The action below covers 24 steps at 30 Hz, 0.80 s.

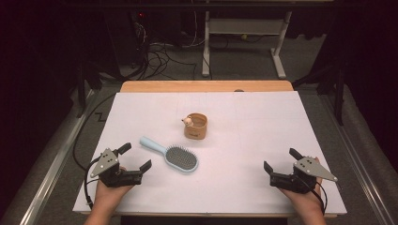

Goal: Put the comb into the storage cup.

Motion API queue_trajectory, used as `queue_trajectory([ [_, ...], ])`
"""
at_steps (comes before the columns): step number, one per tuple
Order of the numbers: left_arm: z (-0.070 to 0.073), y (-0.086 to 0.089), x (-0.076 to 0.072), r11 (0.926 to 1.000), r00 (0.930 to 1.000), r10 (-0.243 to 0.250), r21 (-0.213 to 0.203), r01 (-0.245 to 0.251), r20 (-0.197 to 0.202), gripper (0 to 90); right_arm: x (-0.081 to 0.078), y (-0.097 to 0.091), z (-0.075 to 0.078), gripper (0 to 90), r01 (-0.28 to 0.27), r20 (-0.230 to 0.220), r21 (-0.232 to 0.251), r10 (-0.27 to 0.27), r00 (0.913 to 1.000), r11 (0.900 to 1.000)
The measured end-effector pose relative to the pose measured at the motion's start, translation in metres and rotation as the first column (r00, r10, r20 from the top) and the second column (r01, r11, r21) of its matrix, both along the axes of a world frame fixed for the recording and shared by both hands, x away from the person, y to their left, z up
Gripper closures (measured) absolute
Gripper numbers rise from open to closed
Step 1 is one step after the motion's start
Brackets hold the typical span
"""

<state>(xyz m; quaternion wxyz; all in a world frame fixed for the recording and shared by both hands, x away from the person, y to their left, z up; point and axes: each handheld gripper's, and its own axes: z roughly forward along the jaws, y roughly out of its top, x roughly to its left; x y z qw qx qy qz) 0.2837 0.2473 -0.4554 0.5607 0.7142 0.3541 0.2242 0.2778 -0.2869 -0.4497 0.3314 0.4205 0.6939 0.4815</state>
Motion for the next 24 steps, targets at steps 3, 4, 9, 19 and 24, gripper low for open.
queue_trajectory([
  [3, 0.0005, -0.0002, -0.0007, 1.0000, 0.9999, -0.007, -0.005, 0.007, 0.010, 1.9, 0.0002, 0.0006, -0.0003, 0.3, 0.000, -0.002, 0.002, 0.000, 1.0000, 1.0000],
  [4, 0.0007, 0.0000, -0.0008, 0.9999, 0.9999, -0.009, -0.008, 0.009, 0.011, 1.9, 0.0002, 0.0007, -0.0003, 0.3, -0.001, -0.004, -0.001, 0.001, 1.0000, 1.0000],
  [9, 0.0009, 0.0004, -0.0001, 0.9996, 0.9996, -0.020, -0.020, 0.020, -0.019, 3.8, 0.0006, 0.0011, -0.0008, 0.3, -0.001, -0.008, -0.003, 0.001, 1.0000, 1.0000],
  [19, 0.0013, -0.0011, -0.0008, 0.9999, 0.9998, -0.009, 0.010, 0.009, 0.016, 10.3, 0.0009, 0.0005, -0.0016, 0.4, 0.001, -0.016, 0.005, -0.001, 0.9999, 1.0000],
  [24, 0.0017, -0.0016, -0.0024, 0.9992, 0.9996, -0.026, 0.032, 0.025, 0.013, 27.4, 0.0012, 0.0001, -0.0020, 0.4, 0.003, -0.019, 0.009, -0.002, 0.9998, 1.0000],
])
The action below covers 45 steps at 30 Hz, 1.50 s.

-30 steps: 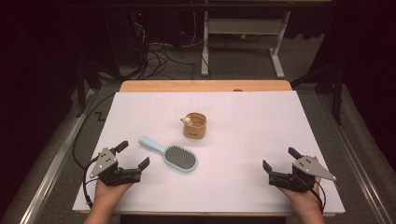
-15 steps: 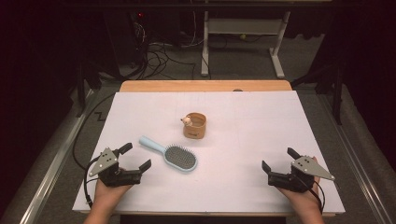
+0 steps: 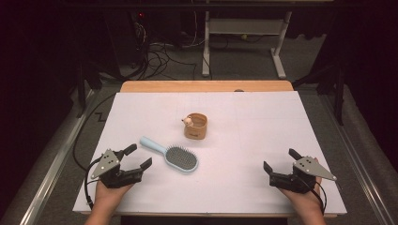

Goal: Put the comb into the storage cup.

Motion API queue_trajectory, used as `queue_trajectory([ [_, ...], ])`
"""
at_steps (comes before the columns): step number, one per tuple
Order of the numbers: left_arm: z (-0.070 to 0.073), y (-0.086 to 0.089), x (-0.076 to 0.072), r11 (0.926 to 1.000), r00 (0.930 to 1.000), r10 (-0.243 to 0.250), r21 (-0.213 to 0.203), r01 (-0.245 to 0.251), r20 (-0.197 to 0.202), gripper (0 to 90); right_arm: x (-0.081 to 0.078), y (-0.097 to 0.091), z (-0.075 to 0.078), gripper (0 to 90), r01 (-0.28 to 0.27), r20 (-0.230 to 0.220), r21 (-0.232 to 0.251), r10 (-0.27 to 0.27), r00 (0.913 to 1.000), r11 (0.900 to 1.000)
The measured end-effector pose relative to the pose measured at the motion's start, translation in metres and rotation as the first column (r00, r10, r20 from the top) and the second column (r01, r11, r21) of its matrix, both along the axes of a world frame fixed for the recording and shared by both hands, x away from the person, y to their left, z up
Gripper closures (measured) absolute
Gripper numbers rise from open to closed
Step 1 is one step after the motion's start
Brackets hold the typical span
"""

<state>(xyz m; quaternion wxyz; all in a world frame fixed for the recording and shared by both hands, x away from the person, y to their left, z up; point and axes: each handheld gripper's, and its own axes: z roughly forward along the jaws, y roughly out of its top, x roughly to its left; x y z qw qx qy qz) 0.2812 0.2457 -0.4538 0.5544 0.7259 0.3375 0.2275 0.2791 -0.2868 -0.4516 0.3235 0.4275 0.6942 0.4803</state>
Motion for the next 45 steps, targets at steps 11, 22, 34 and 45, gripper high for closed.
queue_trajectory([
  [11, 0.002, -0.002, -0.007, 0.9997, 0.9994, -0.009, 0.023, 0.008, 0.034, 60.4, 0.000, 0.000, 0.000, 0.7, 0.000, -0.002, 0.000, 0.000, 1.0000, 1.0000],
  [22, 0.007, -0.005, -0.010, 0.9999, 0.9998, 0.003, -0.012, -0.003, 0.018, 83.6, -0.001, 0.001, 0.000, 1.0, -0.005, 0.003, -0.001, 0.005, 1.0000, 1.0000],
  [34, 0.009, -0.015, -0.006, 0.9995, 0.9994, 0.032, 0.010, -0.032, -0.011, 90.0, -0.001, 0.000, 0.001, 1.3, 0.000, 0.004, -0.001, 0.000, 1.0000, 1.0000],
  [45, 0.021, -0.070, 0.029, 0.9916, 0.9903, -0.017, 0.125, 0.034, -0.138, 90.0, -0.001, -0.001, 0.000, 1.8, -0.004, -0.003, 0.003, 0.004, 1.0000, 1.0000],
])
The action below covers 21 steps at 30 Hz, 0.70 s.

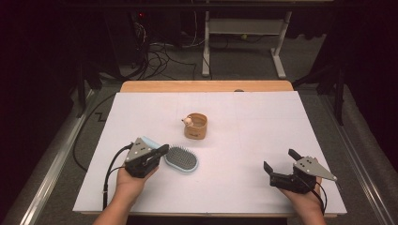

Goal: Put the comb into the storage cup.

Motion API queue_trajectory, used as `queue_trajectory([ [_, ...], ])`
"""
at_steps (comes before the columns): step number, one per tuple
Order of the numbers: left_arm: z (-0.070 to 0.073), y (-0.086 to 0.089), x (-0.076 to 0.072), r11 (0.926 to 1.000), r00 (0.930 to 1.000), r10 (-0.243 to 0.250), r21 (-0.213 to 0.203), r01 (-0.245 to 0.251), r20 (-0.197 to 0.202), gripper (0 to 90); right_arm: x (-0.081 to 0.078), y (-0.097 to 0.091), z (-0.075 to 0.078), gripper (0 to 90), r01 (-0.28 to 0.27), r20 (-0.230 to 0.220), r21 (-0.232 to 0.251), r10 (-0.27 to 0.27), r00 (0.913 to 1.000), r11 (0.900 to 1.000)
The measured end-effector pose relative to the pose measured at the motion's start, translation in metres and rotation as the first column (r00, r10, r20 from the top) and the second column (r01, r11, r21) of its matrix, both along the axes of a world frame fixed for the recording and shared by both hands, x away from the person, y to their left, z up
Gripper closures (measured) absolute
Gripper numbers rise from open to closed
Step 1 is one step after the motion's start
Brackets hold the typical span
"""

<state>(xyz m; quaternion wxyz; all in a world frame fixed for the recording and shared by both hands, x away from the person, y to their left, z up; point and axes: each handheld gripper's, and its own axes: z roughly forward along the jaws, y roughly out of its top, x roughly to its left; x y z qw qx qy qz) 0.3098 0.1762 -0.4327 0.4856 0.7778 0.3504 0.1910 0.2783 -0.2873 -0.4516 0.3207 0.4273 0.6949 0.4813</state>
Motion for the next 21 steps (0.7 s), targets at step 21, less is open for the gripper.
queue_trajectory([
  [21, -0.011, -0.091, 0.043, 0.9707, 0.9875, -0.015, 0.235, 0.052, -0.157, 90.0, 0.000, -0.002, 0.000, 2.5, -0.005, 0.000, 0.011, 0.005, 1.0000, 0.9999],
])
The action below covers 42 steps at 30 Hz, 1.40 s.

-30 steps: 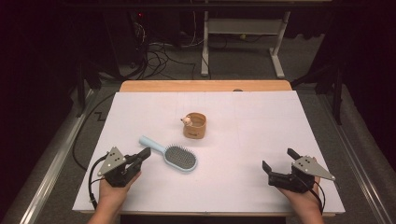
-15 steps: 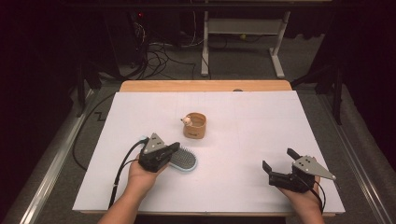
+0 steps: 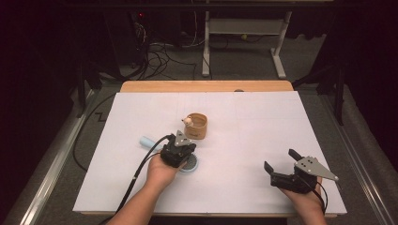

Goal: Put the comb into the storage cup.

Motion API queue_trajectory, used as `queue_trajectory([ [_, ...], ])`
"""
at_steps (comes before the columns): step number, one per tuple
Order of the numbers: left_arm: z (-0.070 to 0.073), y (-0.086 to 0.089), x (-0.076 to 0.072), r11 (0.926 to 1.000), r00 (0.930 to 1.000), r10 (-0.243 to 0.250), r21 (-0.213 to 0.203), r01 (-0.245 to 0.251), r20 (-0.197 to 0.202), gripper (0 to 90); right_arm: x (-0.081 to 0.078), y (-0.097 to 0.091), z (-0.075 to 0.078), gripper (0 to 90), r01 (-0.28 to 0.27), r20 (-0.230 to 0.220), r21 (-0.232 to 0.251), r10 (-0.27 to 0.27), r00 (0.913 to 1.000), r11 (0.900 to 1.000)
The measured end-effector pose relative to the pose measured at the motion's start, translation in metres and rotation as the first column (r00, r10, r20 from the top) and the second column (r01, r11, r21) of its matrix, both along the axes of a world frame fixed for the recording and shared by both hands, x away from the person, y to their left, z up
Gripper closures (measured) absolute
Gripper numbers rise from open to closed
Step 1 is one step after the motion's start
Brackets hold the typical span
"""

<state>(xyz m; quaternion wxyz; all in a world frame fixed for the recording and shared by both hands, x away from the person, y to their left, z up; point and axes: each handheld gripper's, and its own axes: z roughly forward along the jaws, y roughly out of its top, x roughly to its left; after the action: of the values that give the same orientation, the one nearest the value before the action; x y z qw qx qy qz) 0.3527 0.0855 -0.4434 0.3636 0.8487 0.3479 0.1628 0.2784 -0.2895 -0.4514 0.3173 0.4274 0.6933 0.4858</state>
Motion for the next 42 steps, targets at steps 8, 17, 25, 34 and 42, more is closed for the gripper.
queue_trajectory([
  [8, 0.000, -0.007, 0.003, 0.9995, 1.0000, -0.007, 0.032, 0.007, -0.001, 90.0, 0.000, 0.000, 0.000, 2.5, -0.001, -0.001, 0.000, 0.001, 1.0000, 1.0000],
  [17, -0.002, -0.010, 0.004, 0.9993, 1.0000, -0.006, 0.037, 0.006, -0.003, 90.0, 0.000, -0.001, 0.000, 2.8, -0.002, -0.002, 0.003, 0.002, 1.0000, 1.0000],
  [25, -0.002, -0.010, 0.004, 0.9991, 0.9999, -0.012, 0.042, 0.013, -0.003, 90.0, -0.001, -0.001, 0.001, 2.9, 0.000, 0.001, 0.002, 0.000, 1.0000, 1.0000],
  [34, -0.002, -0.010, 0.003, 0.9990, 0.9999, -0.011, 0.043, 0.011, -0.001, 90.0, -0.001, -0.001, 0.001, 3.0, 0.002, 0.002, 0.001, -0.002, 1.0000, 1.0000],
  [42, -0.001, -0.010, 0.003, 0.9992, 0.9999, -0.011, 0.039, 0.011, 0.006, 90.0, -0.001, -0.001, 0.001, 3.0, 0.002, 0.002, 0.001, -0.002, 1.0000, 1.0000],
])
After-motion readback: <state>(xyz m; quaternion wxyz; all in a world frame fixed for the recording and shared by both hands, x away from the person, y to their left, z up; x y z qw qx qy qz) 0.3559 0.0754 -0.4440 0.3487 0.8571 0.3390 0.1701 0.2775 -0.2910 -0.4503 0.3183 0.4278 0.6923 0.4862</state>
